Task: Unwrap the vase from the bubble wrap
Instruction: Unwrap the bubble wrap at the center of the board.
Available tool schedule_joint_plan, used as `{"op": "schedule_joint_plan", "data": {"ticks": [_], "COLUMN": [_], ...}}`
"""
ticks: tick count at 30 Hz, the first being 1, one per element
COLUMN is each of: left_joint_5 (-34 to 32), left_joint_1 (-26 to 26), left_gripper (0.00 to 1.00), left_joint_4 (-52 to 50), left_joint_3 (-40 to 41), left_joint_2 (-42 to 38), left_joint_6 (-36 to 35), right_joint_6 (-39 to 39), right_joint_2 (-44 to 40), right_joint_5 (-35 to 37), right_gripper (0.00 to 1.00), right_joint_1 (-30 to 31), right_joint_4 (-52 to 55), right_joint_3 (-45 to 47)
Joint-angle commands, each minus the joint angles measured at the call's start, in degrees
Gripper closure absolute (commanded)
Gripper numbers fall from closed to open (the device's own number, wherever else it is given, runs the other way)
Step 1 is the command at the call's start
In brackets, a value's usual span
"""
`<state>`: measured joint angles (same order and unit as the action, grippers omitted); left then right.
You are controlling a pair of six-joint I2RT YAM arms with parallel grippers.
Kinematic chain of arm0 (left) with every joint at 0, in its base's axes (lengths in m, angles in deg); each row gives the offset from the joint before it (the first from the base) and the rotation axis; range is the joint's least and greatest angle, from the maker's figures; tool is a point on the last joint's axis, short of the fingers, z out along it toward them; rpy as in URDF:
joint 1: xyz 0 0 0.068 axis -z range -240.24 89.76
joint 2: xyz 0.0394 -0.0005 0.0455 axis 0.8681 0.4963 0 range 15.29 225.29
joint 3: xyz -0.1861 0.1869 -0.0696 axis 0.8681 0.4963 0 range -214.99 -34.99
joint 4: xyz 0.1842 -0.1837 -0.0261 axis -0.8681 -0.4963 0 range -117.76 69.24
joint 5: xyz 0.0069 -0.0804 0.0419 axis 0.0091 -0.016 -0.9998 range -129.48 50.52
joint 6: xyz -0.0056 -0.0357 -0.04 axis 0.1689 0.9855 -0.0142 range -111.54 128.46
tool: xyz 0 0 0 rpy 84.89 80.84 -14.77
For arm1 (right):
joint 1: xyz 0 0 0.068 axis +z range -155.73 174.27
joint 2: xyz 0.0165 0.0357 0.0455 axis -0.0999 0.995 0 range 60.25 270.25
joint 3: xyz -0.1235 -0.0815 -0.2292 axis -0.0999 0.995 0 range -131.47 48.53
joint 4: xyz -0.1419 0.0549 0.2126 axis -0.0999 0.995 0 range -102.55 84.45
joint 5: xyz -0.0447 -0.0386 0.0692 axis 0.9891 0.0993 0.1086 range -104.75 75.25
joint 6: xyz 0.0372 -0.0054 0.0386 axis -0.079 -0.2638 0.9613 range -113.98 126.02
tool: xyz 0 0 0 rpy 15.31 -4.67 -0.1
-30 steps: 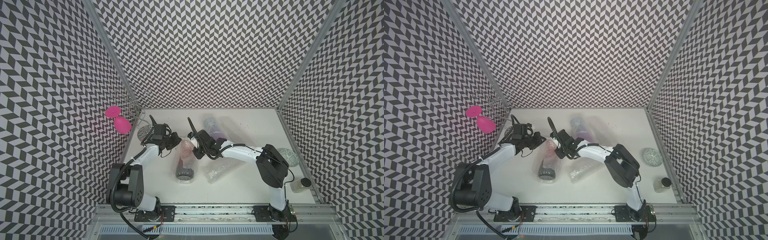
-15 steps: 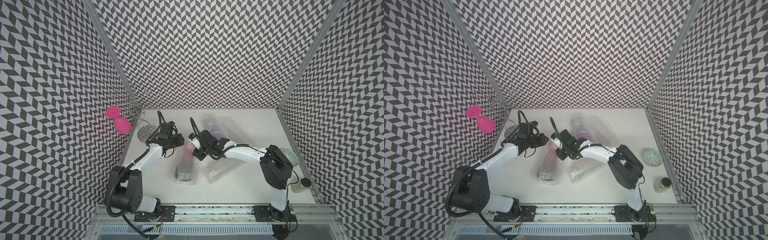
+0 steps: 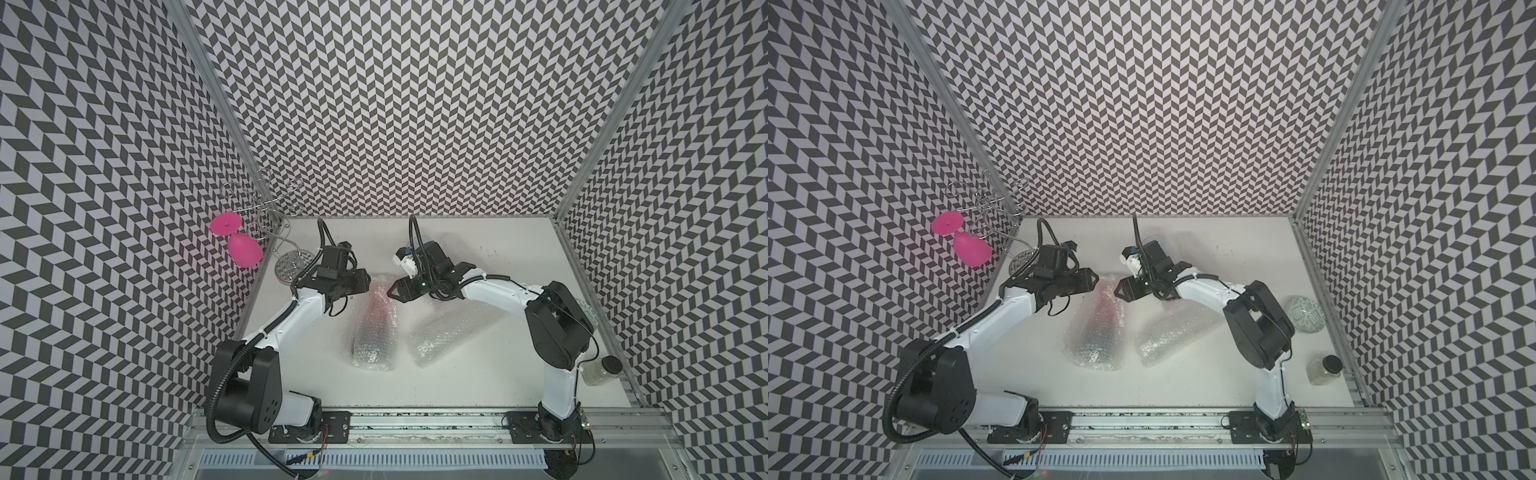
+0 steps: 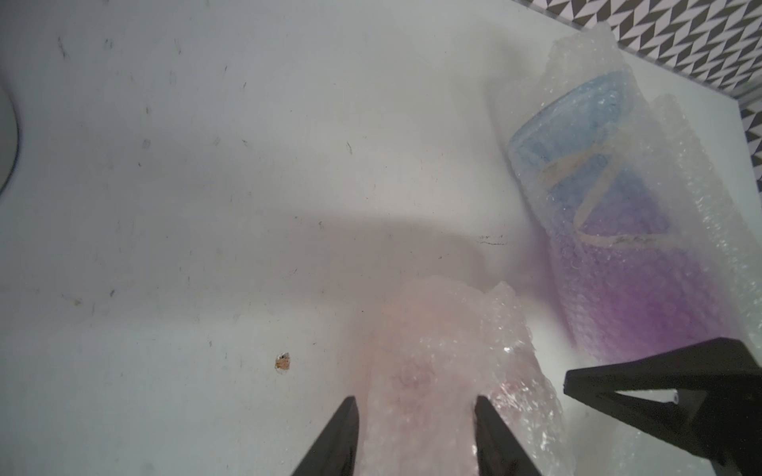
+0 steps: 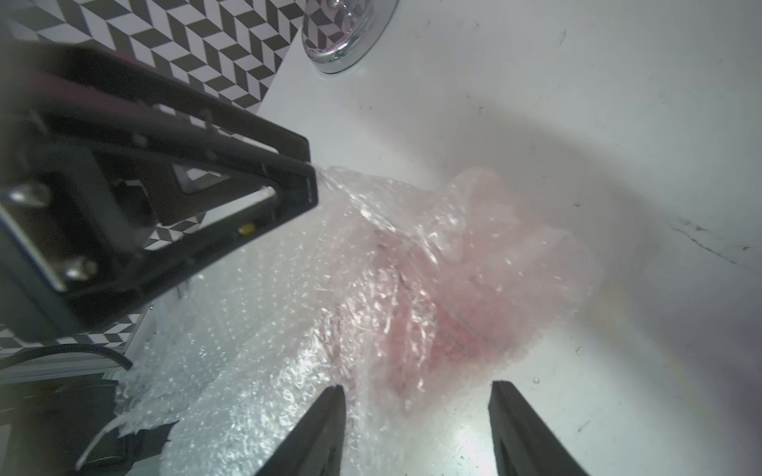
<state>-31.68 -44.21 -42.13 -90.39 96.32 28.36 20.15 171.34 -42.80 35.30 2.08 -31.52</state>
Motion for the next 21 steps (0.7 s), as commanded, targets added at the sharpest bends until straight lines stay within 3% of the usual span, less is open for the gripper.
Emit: {"op": "schedule_joint_plan", "data": {"ticks": [1,8,13,21], "left_joint_5": [-5.9,-12.75,-15.36,-19.99], "left_joint_1": [3.37,8.94,9.5,10.12], "left_gripper": [0.52,0.52,0.52,0.52], "left_joint_4": [-2.46,-5.06,-5.79,-7.44], "left_joint_3": [-3.84,-9.69,-10.61,-10.17], "left_joint_2": [2.06,7.89,10.05,10.2], "left_joint_6": [-4.45,-6.98,-7.79,-9.95], "right_joint_6": [1.53,1.91,2.08,1.49], "right_joint_2": [1.76,3.77,4.21,4.66], "right_joint_5": [-4.39,-4.6,-4.4,-4.44], "right_gripper": [0.42,0.51,0.68,0.7], "right_joint_1": [0.62,0.61,0.41,0.27], "right_joint_4": [-3.58,-3.21,-3.29,-3.28], "right_joint_3": [-0.16,-0.41,-0.19,0.47]}}
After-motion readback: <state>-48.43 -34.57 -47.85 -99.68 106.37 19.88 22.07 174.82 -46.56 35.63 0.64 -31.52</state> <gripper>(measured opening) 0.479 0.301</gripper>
